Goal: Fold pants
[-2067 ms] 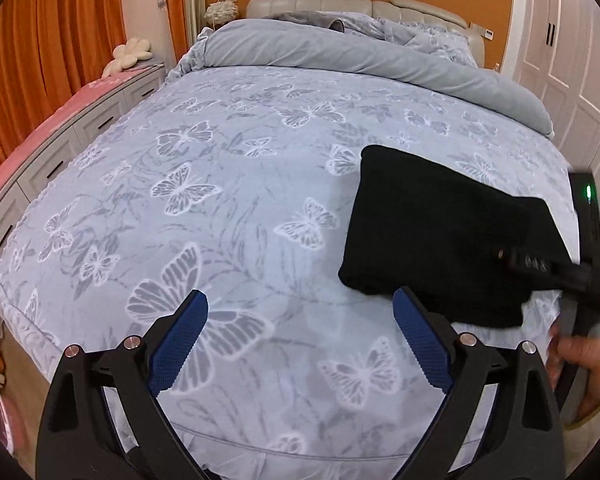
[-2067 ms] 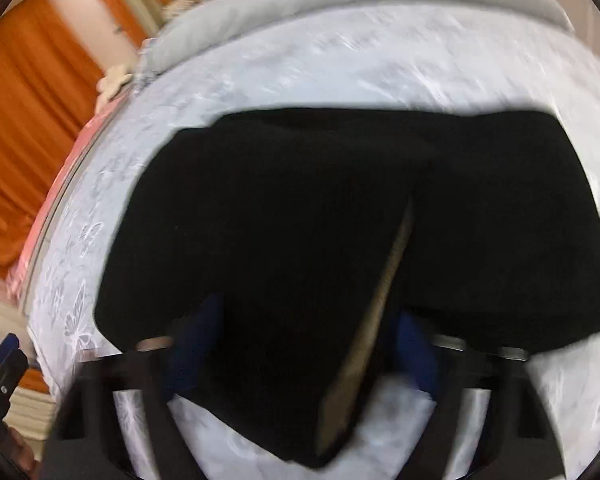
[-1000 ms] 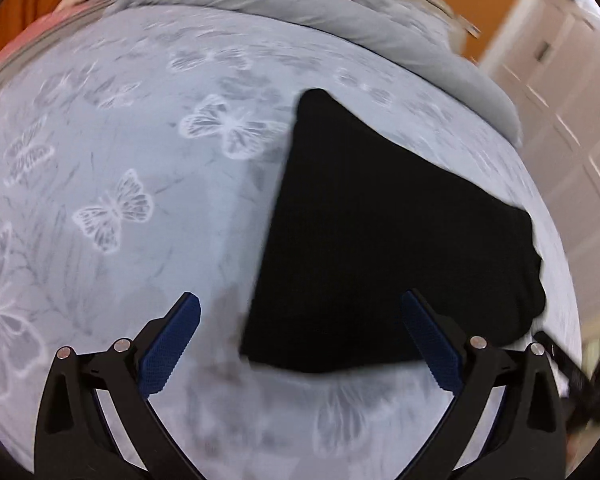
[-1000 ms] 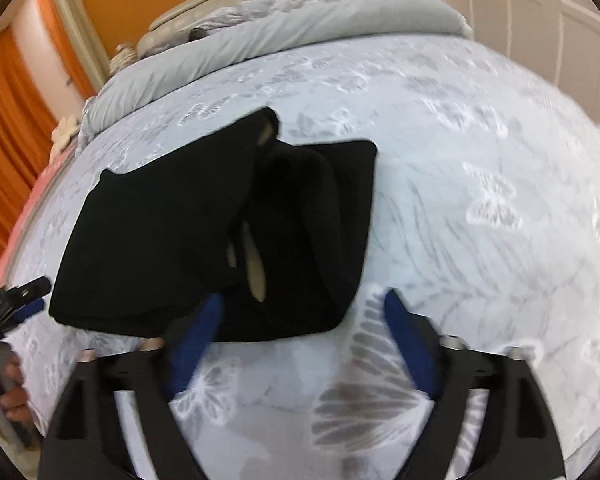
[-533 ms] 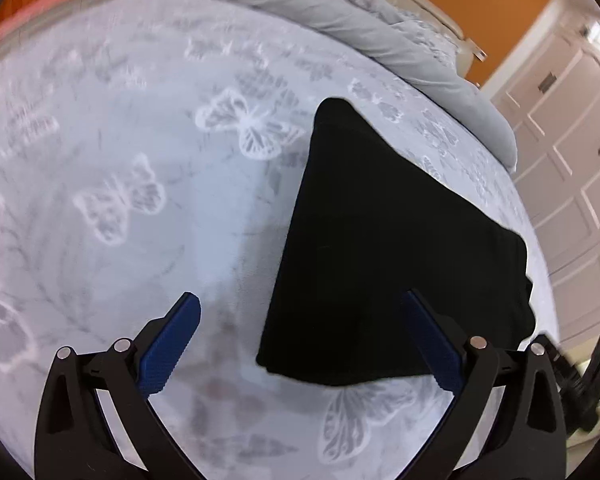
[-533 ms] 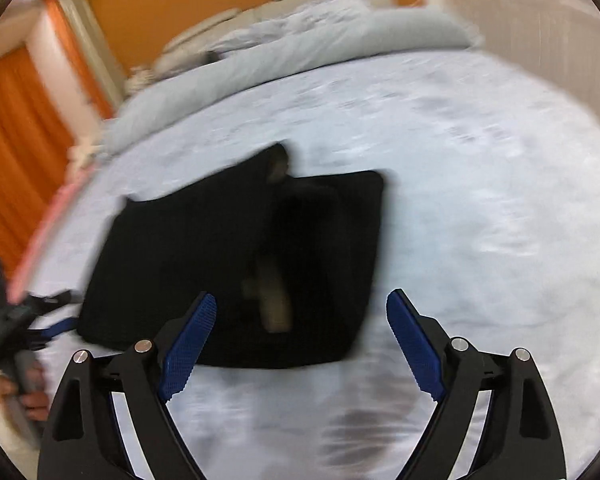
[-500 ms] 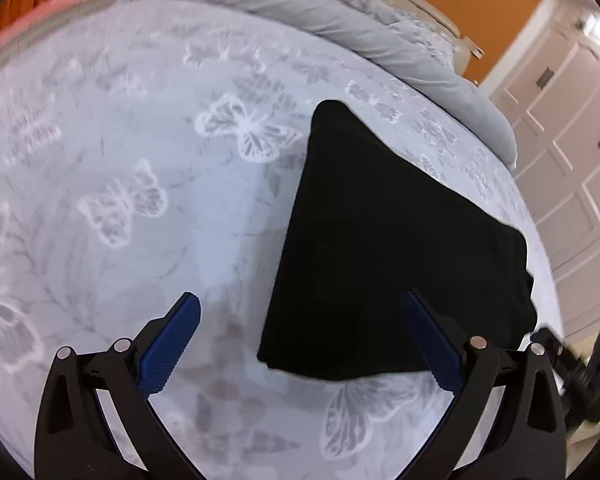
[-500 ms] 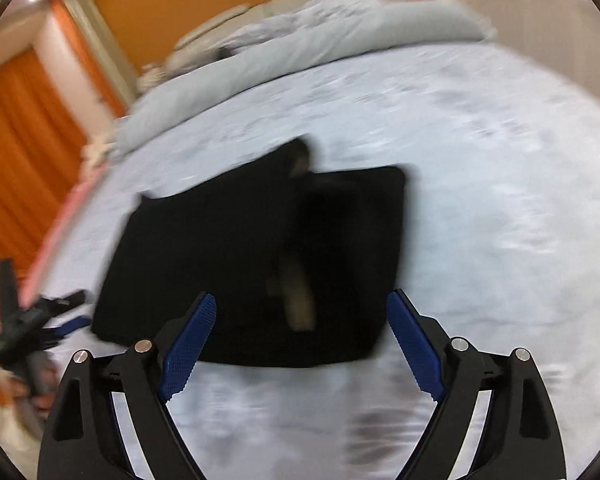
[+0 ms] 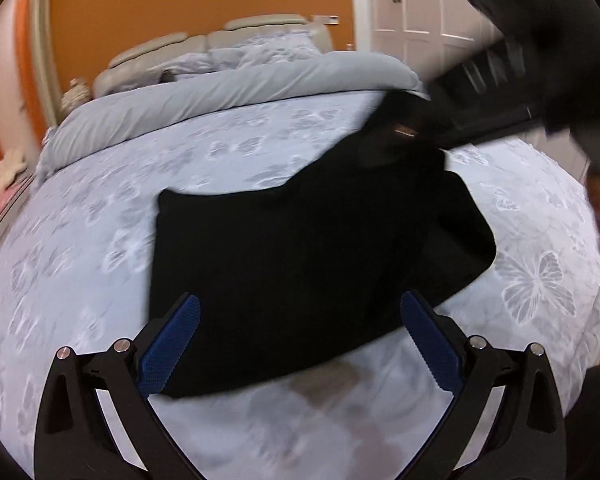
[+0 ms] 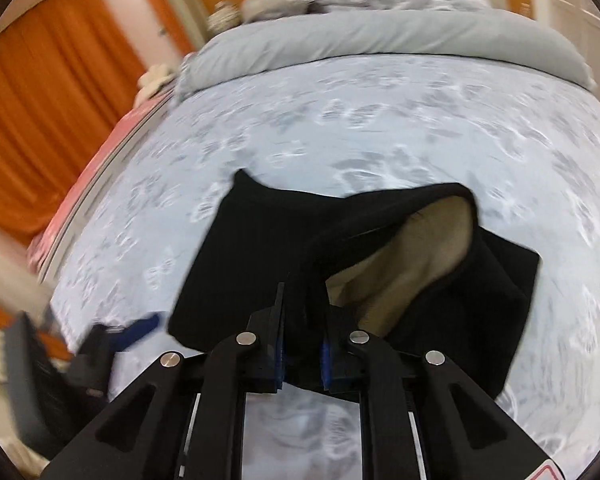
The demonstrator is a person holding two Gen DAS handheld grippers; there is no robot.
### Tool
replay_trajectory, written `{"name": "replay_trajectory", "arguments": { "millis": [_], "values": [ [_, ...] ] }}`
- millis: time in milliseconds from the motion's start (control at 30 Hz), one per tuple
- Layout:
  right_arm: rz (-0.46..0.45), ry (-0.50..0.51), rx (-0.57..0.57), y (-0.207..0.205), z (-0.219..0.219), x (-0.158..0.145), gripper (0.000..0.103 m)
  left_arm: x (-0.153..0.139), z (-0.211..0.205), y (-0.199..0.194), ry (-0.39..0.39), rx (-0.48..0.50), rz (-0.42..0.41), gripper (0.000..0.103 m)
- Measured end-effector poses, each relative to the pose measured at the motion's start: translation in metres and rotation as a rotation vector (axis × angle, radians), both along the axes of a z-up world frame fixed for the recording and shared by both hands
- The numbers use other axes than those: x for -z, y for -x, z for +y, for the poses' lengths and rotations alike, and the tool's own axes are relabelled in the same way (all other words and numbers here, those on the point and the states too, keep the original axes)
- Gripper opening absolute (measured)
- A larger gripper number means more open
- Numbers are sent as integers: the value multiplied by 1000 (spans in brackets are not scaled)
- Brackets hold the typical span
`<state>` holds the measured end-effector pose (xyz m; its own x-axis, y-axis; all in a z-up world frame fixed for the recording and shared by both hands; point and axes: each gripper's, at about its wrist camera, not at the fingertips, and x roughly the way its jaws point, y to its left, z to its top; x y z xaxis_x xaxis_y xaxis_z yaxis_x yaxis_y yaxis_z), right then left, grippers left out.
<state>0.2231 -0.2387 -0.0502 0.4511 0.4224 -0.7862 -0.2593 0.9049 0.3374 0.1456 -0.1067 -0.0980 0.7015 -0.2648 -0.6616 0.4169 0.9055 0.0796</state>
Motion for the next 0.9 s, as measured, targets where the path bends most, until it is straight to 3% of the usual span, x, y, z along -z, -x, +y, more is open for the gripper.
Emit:
{"name": "replay_trajectory", "arguments": {
  "millis": [167, 200, 233, 300, 367, 400, 433, 500, 633, 733, 800, 900],
  "values": [
    [79, -61, -45, -19, 1, 2, 13, 12, -37, -23, 26, 58, 3, 98],
    [88, -74, -46, -21, -2, 2, 13, 18, -44, -30, 44, 73, 18, 81],
    [89, -82, -42, -23, -7, 1, 17, 23, -48, -37, 47, 85, 42, 41],
    [58, -68, 1, -21, -23, -5, 21, 38, -48, -60, 45, 48, 138, 14],
    [-21, -70, 83, -11, -58, -20, 32, 35, -21, -80, 205, 20, 227, 11],
    [-55, -44, 124, -5, -70, -24, 49, 31, -11, -84, 242, 10, 241, 11],
    [-113, 40, 194, 7, -88, -28, 58, 24, 1, -85, 257, -9, 224, 11],
    [-158, 186, 243, 20, -103, -22, 58, 2, 28, -81, 242, -55, 147, 11],
    [-106, 327, 245, 24, -114, 22, 58, -34, 101, -77, 274, -213, 85, 10],
    [-137, 546, 101, 23, -71, 57, 58, -52, 163, -71, 310, -350, 54, 11],
    [-154, 616, 4, 23, -36, 72, 58, -58, 212, -58, 329, -465, 34, 11],
    [-200, 675, -100, 18, 11, 87, 58, -45, 270, -51, 304, -594, 50, 11]
  ]
}}
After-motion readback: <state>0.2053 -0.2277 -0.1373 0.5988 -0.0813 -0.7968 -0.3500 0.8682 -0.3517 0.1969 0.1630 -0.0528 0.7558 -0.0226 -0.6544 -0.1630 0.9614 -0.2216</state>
